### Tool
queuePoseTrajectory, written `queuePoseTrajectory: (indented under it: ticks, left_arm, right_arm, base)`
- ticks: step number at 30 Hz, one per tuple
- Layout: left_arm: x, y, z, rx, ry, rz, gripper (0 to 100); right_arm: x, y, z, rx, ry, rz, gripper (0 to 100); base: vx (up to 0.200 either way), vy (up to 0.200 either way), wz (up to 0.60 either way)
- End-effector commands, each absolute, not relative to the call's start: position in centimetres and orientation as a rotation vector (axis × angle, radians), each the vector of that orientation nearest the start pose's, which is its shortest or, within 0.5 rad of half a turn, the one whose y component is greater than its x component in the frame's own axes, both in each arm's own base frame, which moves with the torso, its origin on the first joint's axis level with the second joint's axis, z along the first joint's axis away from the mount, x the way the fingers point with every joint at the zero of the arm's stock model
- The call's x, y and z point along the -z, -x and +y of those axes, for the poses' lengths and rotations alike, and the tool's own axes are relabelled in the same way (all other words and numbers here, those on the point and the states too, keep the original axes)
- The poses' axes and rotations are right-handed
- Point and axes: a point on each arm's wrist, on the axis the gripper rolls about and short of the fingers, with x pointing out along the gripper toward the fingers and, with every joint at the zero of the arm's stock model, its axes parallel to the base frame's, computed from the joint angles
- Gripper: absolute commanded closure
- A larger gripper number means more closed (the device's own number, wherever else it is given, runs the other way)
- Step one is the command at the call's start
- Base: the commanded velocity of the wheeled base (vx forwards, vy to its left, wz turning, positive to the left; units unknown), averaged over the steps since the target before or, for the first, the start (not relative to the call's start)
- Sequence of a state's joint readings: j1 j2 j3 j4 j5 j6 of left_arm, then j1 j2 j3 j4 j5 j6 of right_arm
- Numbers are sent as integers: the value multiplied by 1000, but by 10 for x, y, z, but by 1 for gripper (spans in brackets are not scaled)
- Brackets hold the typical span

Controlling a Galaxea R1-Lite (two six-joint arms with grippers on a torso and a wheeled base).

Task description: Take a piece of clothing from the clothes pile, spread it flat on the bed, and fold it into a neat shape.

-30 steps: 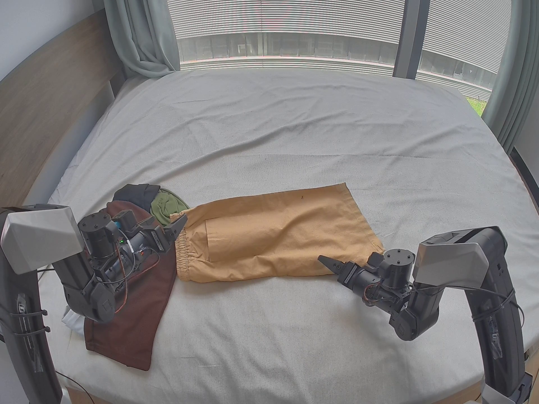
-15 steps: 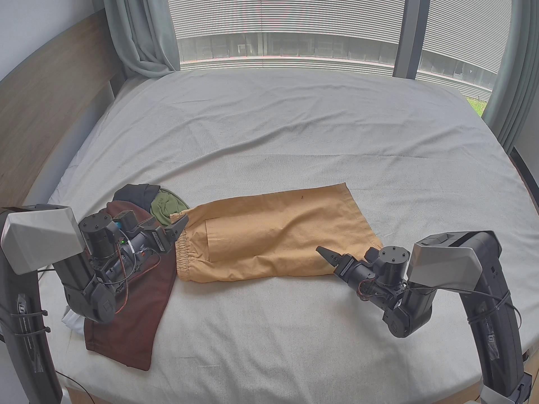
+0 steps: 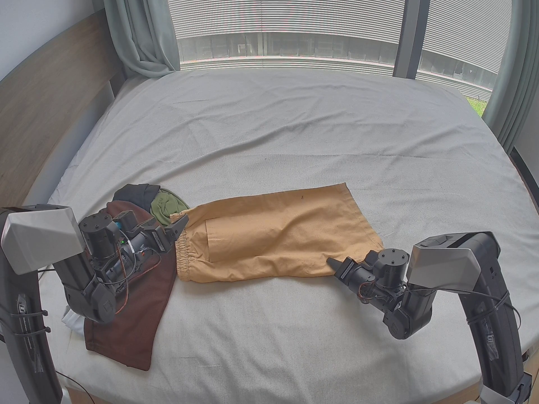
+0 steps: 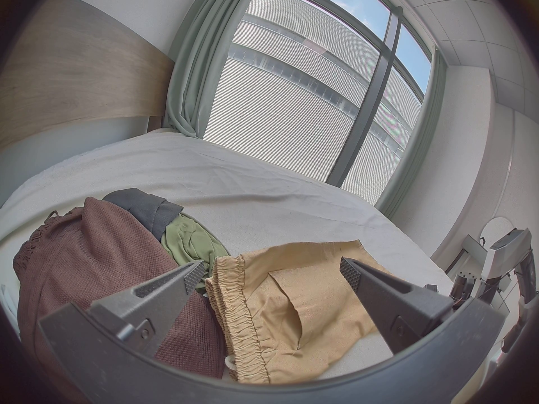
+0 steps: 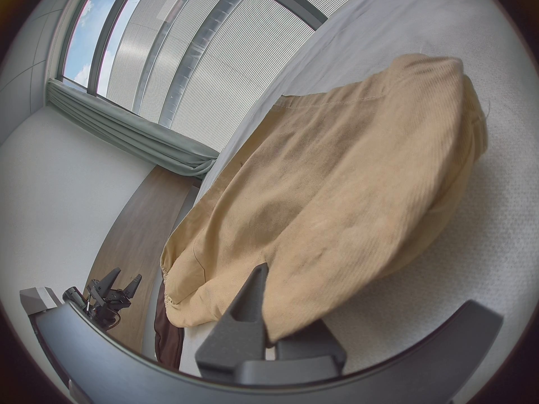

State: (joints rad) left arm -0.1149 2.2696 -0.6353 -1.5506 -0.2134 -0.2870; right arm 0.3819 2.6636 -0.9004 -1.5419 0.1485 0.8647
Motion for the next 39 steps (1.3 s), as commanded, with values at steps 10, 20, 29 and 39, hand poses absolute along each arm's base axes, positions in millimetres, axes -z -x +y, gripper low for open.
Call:
queuePoseTrajectory:
  ticks: [10,20,29,39]
  left_arm:
    - [-40,-357,-40,350,320,145,0]
    - [-45,-357,-35,350,353,139,0]
    - [-43,-356,-34,397,356,155,0]
    - [-43,-354,-31,421,357,162,0]
  right_arm:
    - [41,-340,141,-371,-789,500,100]
    - [36,-310,130,-346,-730,573,100]
    - [38,-293,123,-316,-720,630,100]
    - [44,-274,116,-284,-687,706,100]
  base:
    - [0,0,0]
    - [0,0,0]
    - [0,0,0]
    - [0,0,0]
